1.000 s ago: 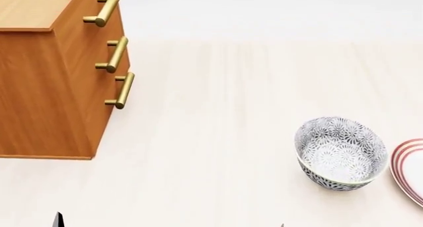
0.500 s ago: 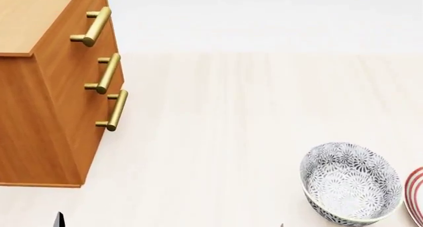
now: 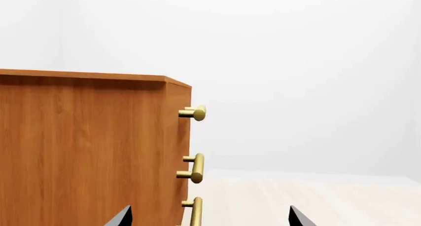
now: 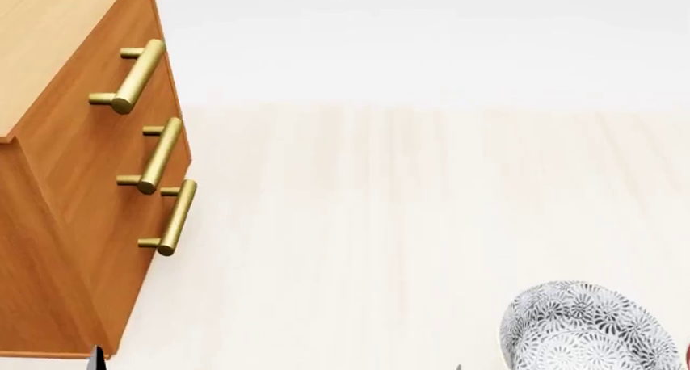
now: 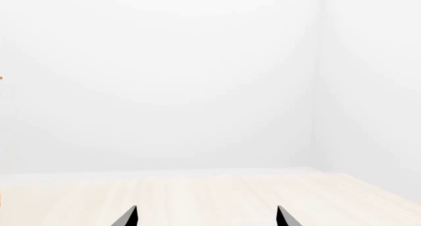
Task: Put the bowl on top of the cabinet.
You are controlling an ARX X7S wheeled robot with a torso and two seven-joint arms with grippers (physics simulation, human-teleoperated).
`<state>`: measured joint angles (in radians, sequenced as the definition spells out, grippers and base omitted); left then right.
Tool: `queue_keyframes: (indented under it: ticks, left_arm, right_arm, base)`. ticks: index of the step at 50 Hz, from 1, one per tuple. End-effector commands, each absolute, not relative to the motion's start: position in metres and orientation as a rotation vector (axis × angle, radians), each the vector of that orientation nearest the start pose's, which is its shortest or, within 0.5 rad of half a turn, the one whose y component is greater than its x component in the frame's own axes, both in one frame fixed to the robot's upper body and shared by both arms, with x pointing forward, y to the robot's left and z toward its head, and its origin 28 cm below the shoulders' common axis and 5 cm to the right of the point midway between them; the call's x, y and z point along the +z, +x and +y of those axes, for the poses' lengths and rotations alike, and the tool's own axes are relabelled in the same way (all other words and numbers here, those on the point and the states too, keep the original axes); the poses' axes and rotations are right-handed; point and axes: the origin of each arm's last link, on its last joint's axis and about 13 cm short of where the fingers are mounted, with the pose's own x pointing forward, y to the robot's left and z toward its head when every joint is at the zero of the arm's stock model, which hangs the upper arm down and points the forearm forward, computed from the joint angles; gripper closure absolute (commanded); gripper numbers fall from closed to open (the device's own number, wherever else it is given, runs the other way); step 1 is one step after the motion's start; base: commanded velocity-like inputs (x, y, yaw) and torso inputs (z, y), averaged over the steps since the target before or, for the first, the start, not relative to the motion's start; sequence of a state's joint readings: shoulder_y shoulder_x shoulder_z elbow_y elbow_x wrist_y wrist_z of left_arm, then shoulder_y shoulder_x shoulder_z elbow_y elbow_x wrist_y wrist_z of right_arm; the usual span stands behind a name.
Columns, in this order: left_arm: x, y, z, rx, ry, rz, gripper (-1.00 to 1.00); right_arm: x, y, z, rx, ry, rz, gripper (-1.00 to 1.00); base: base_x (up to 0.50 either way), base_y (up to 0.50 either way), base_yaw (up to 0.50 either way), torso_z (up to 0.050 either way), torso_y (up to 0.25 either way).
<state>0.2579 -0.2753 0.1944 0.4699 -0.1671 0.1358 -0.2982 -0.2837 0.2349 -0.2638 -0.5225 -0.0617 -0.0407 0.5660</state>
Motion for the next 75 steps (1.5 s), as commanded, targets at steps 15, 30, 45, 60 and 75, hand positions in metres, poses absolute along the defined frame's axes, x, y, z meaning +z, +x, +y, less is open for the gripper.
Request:
queue_keyframes:
  ticks: [15, 30, 45, 60, 75]
  left_arm:
    - [0.072, 0.15, 0.209, 0.0, -0.048, -0.288, -1.0]
    - [0.07, 0.152, 0.209, -0.001, -0.047, -0.282, -1.0]
    - [0.07, 0.152, 0.209, 0.001, -0.045, -0.281, -1.0]
    - [0.069, 0.153, 0.209, 0.005, -0.045, -0.279, -1.0]
    - [0.069, 0.153, 0.209, 0.01, -0.047, -0.279, -1.0]
  right_arm:
    - [0.071, 0.143, -0.082, -0.298, -0.094, -0.281, -1.0]
    - [0.08, 0.137, -0.089, -0.433, 0.0, -0.313, -1.0]
    - [0.089, 0.13, -0.109, -0.706, 0.297, -0.284, -1.0]
    - [0.088, 0.126, -0.119, -0.596, 0.479, -0.345, -1.0]
    - [0.085, 0.12, -0.131, -0.546, 0.65, -0.373, -1.0]
  base:
    - [0.09, 0.0, 0.0, 0.0, 0.0]
    - [0.0, 0.0, 0.0, 0.0, 0.0]
    - [0.0, 0.0, 0.0, 0.0, 0.0]
    - [0.0, 0.0, 0.0, 0.0, 0.0]
    - [0.0, 0.0, 0.0, 0.0, 0.0]
